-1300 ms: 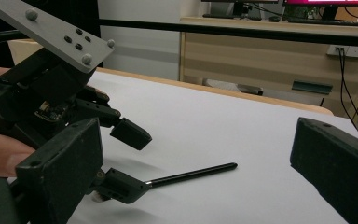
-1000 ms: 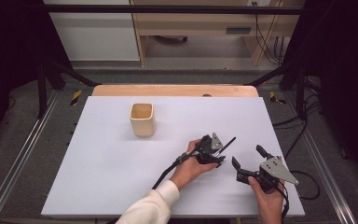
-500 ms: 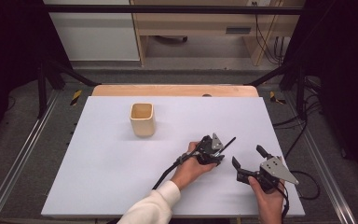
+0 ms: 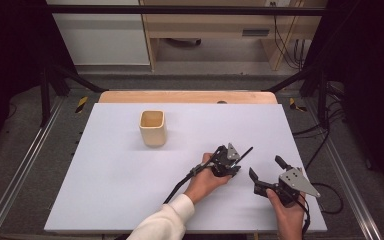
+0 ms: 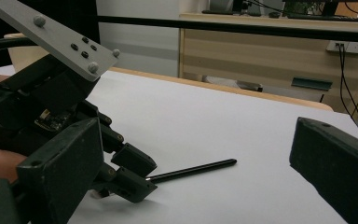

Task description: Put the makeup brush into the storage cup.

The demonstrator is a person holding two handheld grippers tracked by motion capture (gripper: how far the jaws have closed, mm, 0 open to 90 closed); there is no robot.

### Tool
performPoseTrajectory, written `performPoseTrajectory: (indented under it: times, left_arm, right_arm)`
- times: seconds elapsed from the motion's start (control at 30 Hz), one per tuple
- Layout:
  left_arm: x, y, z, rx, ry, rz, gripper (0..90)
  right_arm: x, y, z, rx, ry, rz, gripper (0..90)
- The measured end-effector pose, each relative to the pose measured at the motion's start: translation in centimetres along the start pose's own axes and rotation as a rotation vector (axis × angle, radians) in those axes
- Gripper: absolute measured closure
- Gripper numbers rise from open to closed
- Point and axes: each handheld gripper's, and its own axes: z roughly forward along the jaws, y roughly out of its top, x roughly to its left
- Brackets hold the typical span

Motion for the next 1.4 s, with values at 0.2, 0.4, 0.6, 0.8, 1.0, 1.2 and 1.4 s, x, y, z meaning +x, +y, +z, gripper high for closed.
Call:
performPoseTrajectory:
  times: [0.2, 0.4, 0.6, 0.8, 1.0, 1.2, 1.4]
  left_arm:
    - [0.1, 0.0, 0.0, 0.005, -0.008, -0.014, 71.3]
    - [0.1, 0.0, -0.1, 0.013, -0.010, -0.028, 80.4]
    - [0.1, 0.1, -0.2, 0.018, -0.004, -0.019, 84.0]
    - [0.1, 0.2, -0.7, 0.002, 0.010, 0.007, 84.2]
    - [0.7, 0.5, -2.2, -0.007, 0.025, 0.034, 84.3]
    - [1.5, 0.3, -3.7, -0.010, 0.027, 0.046, 84.4]
    - [1.9, 0.1, -5.1, -0.013, 0.030, 0.046, 84.4]
  right_arm:
    - [0.0, 0.0, 0.1, 0.000, 0.000, -0.003, 3.1]
    - [-0.1, 0.0, 0.0, 0.006, -0.003, -0.001, 3.3]
    - [0.0, 0.0, 0.0, 0.005, -0.002, 0.001, 3.3]
    - [0.0, 0.0, 0.0, 0.007, -0.003, 0.000, 3.3]
    - [0.1, 0.0, 0.1, 0.007, -0.002, -0.005, 3.3]
    - [0.4, 0.0, 0.2, 0.011, 0.004, -0.009, 3.3]
    - [0.6, 0.0, 0.3, 0.012, 0.008, -0.021, 3.3]
